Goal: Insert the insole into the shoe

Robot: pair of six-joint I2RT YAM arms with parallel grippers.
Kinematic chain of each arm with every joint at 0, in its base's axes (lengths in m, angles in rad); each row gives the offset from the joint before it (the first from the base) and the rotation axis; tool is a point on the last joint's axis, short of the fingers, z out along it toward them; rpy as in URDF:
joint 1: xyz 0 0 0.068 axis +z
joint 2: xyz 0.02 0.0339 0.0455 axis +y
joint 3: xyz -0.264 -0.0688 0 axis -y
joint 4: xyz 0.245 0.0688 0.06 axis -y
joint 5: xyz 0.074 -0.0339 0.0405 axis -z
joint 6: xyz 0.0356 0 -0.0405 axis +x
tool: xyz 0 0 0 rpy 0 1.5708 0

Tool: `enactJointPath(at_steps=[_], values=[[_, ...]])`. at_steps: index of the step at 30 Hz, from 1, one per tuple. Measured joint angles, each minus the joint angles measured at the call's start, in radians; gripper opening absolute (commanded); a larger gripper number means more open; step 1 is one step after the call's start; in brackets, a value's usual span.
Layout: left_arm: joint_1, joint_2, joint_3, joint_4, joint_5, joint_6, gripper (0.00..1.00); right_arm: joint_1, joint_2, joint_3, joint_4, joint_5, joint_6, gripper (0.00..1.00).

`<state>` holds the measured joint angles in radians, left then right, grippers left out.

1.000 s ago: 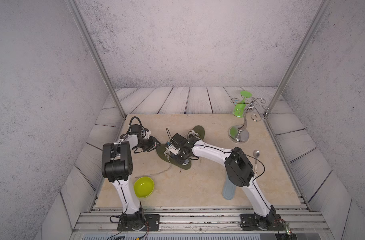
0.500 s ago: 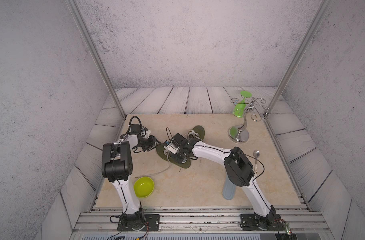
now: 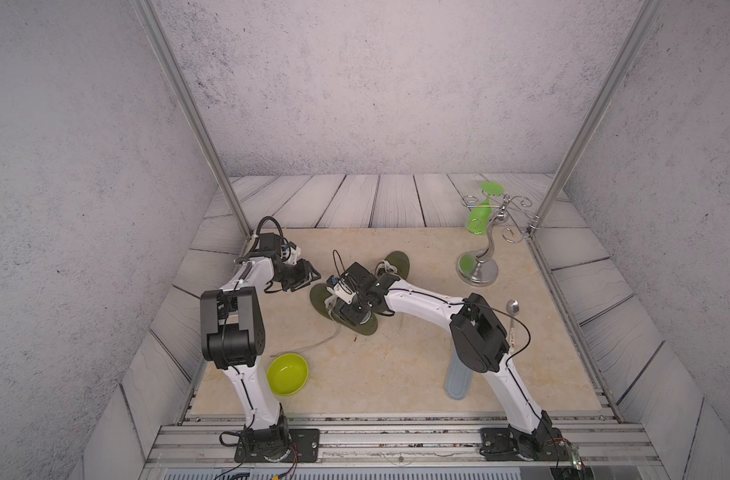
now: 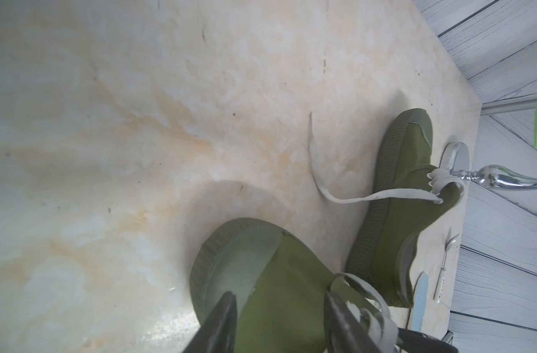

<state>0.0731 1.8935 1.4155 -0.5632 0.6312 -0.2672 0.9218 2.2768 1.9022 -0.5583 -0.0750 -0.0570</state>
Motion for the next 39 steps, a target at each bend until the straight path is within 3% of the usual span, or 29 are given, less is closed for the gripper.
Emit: enactJointPath(at_steps=[9,16,28,33,39], values=[[0.000,-0.098,-0.007,-0.077,-0.052,0.018,0.49,0.000,-0.095,-0.054,-0.040,0.007,0.023,0.78],[-0.004,-0.291,-0.081,-0.106,-0.131,0.007,0.50,0.000,-0.203,-0.099,-0.059,0.012,0.054,0.80],[-0.019,-0.591,-0.333,-0.107,-0.182,-0.076,0.51,0.000,-0.423,-0.446,-0.048,-0.005,0.131,0.83],[-0.023,-0.625,-0.381,-0.103,-0.169,-0.113,0.51,-0.002,-0.431,-0.514,-0.006,-0.023,0.160,0.84],[-0.035,-0.651,-0.417,-0.108,-0.173,-0.126,0.51,-0.005,-0.369,-0.481,0.075,-0.085,0.188,0.84]])
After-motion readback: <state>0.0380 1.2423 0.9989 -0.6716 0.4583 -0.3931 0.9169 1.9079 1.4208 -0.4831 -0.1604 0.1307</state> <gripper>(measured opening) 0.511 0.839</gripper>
